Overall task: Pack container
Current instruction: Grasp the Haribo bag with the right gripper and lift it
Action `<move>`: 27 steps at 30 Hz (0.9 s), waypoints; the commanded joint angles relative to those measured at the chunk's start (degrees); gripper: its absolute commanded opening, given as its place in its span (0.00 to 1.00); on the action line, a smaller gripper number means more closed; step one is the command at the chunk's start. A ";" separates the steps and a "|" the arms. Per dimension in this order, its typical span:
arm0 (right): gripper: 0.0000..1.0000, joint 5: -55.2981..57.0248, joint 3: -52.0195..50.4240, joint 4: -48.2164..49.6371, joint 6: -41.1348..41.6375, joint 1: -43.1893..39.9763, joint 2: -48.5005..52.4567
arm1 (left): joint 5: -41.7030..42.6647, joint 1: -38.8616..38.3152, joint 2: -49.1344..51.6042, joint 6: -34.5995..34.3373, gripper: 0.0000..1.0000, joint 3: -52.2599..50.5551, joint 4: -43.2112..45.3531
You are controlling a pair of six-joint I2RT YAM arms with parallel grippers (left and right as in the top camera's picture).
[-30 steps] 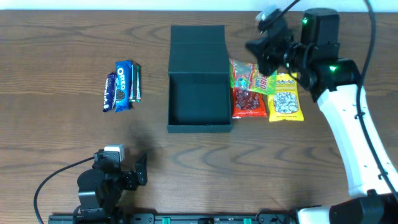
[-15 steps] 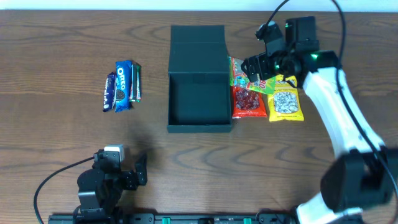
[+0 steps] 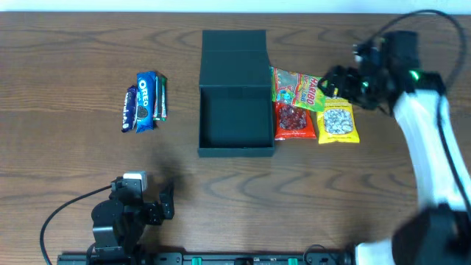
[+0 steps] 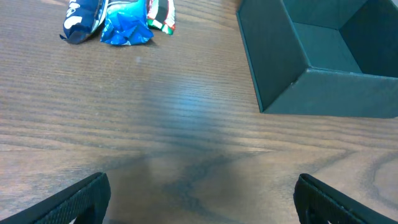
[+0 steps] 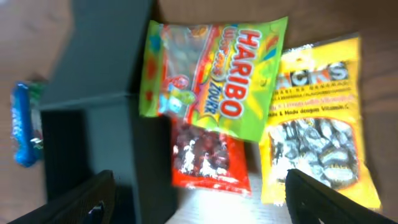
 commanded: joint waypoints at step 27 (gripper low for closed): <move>0.84 -1.84 -41.13 58.73 32.72 4.04 1.57 | 0.85 0.33 -0.35 0.00 0.96 -0.22 0.00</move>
